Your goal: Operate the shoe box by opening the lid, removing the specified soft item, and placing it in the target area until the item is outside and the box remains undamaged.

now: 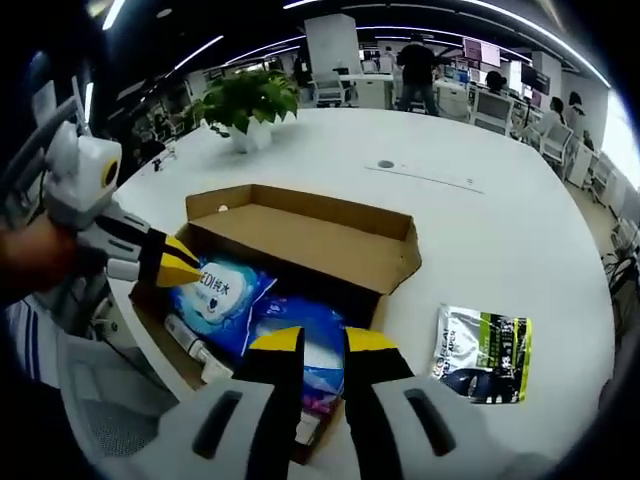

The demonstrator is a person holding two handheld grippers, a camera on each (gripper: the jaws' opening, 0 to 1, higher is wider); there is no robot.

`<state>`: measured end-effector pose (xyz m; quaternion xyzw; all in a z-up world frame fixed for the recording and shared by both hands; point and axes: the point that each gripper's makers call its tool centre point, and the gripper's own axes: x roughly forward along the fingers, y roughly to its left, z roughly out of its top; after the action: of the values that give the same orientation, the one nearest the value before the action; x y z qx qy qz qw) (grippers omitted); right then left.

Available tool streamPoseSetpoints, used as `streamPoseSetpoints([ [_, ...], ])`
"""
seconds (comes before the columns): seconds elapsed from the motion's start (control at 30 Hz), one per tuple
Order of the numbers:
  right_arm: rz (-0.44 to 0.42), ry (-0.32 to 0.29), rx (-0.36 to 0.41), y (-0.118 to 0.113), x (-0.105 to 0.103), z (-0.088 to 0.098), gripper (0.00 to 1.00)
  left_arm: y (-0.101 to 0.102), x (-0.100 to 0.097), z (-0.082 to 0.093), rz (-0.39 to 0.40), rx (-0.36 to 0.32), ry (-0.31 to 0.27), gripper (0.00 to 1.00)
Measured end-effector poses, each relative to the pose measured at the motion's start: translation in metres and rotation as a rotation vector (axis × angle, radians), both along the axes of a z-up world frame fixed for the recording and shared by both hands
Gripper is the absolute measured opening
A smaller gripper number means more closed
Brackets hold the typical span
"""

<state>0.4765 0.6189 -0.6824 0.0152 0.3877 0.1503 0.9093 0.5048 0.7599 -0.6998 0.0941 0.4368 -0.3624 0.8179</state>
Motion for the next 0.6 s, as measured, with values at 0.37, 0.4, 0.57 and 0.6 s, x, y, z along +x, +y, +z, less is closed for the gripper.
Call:
streamPoseSetpoints([
  [0.37, 0.043, 0.009, 0.009, 0.026, 0.002, -0.005, 0.12, 0.026, 0.0, -0.008, 0.033, 0.016, 0.009, 0.07],
  [0.4, 0.046, 0.01, 0.01, 0.029, 0.002, -0.006, 0.12, 0.027, 0.0, -0.008, 0.035, 0.017, 0.011, 0.07],
  [0.57, 0.07, 0.022, 0.01, 0.042, 0.001, -0.01, 0.11, 0.033, 0.002, -0.011, 0.042, 0.018, 0.015, 0.07],
  [0.6, 0.073, 0.024, 0.009, 0.044, 0.001, -0.011, 0.11, 0.034, 0.002, -0.012, 0.043, 0.019, 0.014, 0.07],
])
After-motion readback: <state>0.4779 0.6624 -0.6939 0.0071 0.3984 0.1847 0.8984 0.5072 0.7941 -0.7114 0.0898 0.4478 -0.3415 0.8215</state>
